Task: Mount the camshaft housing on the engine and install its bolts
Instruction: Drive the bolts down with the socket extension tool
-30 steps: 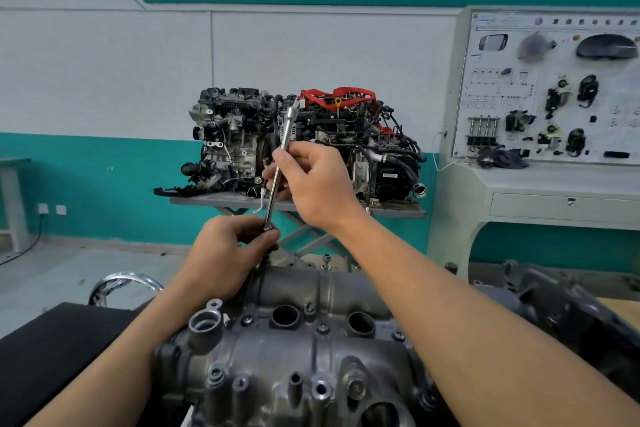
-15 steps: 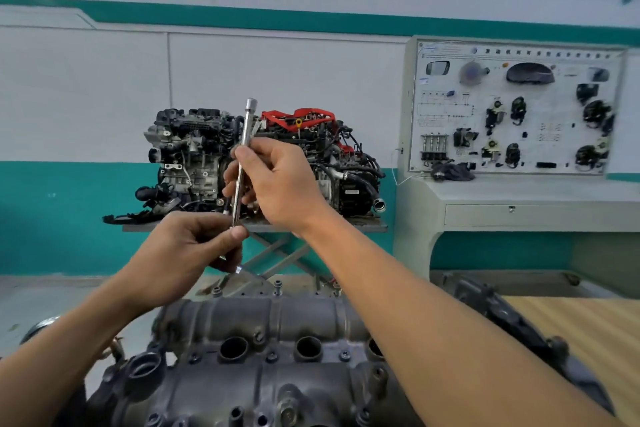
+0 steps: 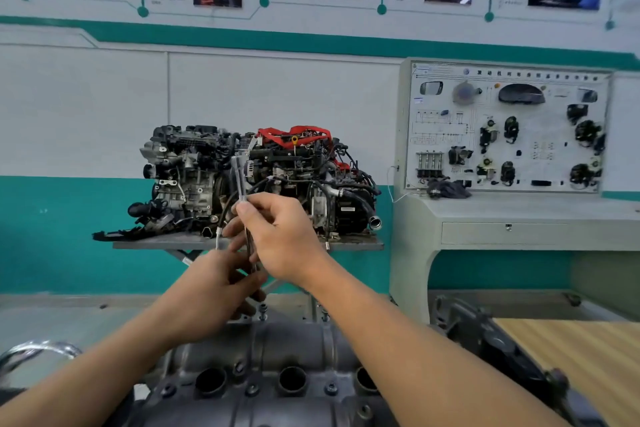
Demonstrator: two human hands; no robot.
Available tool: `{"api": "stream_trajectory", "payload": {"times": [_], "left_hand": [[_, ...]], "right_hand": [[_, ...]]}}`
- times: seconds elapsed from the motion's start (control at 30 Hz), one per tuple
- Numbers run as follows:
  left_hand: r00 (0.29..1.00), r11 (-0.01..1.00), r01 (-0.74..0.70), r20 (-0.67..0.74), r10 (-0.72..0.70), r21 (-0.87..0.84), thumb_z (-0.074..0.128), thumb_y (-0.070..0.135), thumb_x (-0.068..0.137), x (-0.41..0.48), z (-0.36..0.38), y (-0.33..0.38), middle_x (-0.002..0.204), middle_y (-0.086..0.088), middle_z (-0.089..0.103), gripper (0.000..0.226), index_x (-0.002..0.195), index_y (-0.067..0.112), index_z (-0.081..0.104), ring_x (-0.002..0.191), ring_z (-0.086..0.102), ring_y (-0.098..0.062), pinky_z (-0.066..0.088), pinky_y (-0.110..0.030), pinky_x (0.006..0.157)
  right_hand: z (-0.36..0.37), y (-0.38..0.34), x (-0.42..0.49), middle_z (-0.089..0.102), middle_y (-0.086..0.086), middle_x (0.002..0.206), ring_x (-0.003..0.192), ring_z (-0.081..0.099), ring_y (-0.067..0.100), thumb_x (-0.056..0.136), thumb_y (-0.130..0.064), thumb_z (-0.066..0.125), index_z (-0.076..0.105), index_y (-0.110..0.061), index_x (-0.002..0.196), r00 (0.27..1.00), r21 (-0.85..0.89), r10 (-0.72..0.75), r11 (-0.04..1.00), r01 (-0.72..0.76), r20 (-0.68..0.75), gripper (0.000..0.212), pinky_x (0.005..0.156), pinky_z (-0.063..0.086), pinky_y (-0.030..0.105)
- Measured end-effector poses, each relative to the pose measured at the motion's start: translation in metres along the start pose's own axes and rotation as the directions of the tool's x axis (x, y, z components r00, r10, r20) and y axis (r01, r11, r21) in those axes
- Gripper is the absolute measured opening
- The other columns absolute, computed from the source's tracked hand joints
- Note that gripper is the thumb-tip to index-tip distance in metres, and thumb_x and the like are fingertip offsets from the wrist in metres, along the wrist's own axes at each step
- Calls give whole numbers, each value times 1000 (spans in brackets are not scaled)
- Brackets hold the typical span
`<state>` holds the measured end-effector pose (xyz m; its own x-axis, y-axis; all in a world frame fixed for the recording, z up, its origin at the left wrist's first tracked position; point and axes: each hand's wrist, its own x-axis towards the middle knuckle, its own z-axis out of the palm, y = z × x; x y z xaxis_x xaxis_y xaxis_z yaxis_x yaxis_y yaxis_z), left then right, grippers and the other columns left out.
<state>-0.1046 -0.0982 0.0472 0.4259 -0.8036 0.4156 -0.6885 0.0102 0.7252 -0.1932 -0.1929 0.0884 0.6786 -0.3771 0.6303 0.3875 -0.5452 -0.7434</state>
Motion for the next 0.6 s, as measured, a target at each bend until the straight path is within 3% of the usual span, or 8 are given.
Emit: {"api": "stream_trajectory", "payload": {"times": [0.17,0.37,0.6], "left_hand": [[999,998,-26,20,25,59,64,15,96,0,2,-7,76,-1,77,12,89,8,71,62,74,-22,61,-31,61],[996,985,-88,9,87,145,67,20,94,7,2,-8,75,-1,76,12,85,13,71,61,74,-17,61,-38,63],[996,992,-29,87,18,125,64,19,96,25,4,-9,76,-3,77,13,83,16,68,65,75,-22,63,-45,64]], "right_hand": [[-4,7,-3,68,4,78,60,64,18,104,-19,46,60,-12,93,998,67,44,997,-46,35,20,43,46,23],[-10,8,-5,67,4,77,60,63,18,105,-18,45,59,-7,101,998,131,55,990,-55,4,19,47,48,27],[-16,11,-4,68,6,81,63,65,14,105,-17,45,60,-2,107,995,161,98,982,-98,3,22,49,51,26]]}}
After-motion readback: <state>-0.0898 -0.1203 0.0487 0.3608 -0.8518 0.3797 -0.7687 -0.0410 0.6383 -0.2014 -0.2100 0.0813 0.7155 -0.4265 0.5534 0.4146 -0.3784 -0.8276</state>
